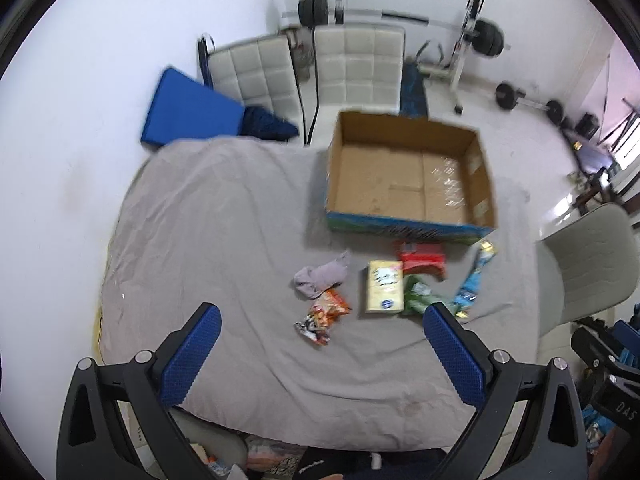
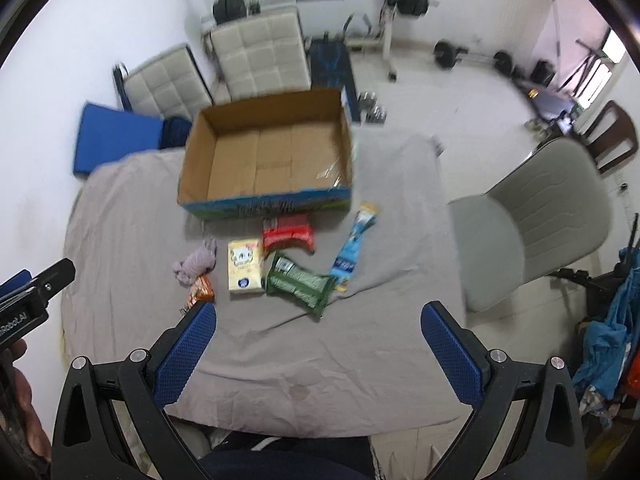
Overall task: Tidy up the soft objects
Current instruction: 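Grasp the yellow tissue pack with the right tool while the left tool grasps the lilac towel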
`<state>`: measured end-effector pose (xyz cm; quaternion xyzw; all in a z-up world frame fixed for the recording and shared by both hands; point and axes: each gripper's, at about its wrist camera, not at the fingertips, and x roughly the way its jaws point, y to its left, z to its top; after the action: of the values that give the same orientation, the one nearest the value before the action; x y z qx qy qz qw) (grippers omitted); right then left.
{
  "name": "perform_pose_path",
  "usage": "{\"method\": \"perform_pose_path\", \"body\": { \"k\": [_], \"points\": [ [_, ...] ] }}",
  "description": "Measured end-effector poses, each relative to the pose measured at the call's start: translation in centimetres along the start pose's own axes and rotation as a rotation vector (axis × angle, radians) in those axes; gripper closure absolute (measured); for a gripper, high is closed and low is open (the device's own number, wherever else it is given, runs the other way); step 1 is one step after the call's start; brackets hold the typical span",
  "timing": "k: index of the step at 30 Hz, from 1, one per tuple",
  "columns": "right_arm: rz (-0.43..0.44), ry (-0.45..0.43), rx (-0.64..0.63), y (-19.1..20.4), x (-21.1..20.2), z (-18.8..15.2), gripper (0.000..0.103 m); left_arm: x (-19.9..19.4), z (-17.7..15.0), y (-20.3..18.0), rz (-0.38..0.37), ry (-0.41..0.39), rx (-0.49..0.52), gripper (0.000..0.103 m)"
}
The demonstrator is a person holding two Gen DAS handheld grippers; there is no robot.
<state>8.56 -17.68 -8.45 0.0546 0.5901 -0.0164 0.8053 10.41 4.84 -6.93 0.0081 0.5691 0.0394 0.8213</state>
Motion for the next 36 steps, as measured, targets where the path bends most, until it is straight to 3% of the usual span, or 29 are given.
{"method": "perform_pose_path", "body": {
  "k": [10, 18, 23, 25, 26, 31, 36],
  "points": [
    [0.069, 0.272, -0.066, 8.8, 21.2, 3.4, 0.000, 16.3, 2.8, 1.9, 0.048, 0.203, 0.120, 0.000],
    [0.102, 0.422, 0.001, 12.4, 32.5, 3.1, 0.002, 28.0, 3.1, 2.5, 0.073, 0.383, 0.247, 0.003],
    [0.113, 0.500, 0.059, 13.3, 36.9, 2.1, 0.007, 31.2, 2.8, 3.6, 0.062, 0.431, 0.278, 0.003],
    [0.101, 0.531, 0.061, 13.6, 38.3, 1.5, 0.032, 32.0, 2.8, 3.6, 0.034, 0.444, 0.288, 0.003],
    [0.086, 0.544, 0.054, 13.6, 38.5, 1.2, 0.035, 32.3, 2.7, 3.5, 0.019, 0.449, 0.303, 0.003],
    [0.069, 0.551, 0.058, 13.4, 38.0, 0.7, 0.035, 33.7, 2.3, 1.5, -0.060, 0.465, 0.394, 0.003],
    [0.038, 0.568, 0.046, 13.9, 37.8, 1.1, 0.035, 36.2, 1.7, 0.5, -0.112, 0.545, 0.444, 0.023]
  ]
}}
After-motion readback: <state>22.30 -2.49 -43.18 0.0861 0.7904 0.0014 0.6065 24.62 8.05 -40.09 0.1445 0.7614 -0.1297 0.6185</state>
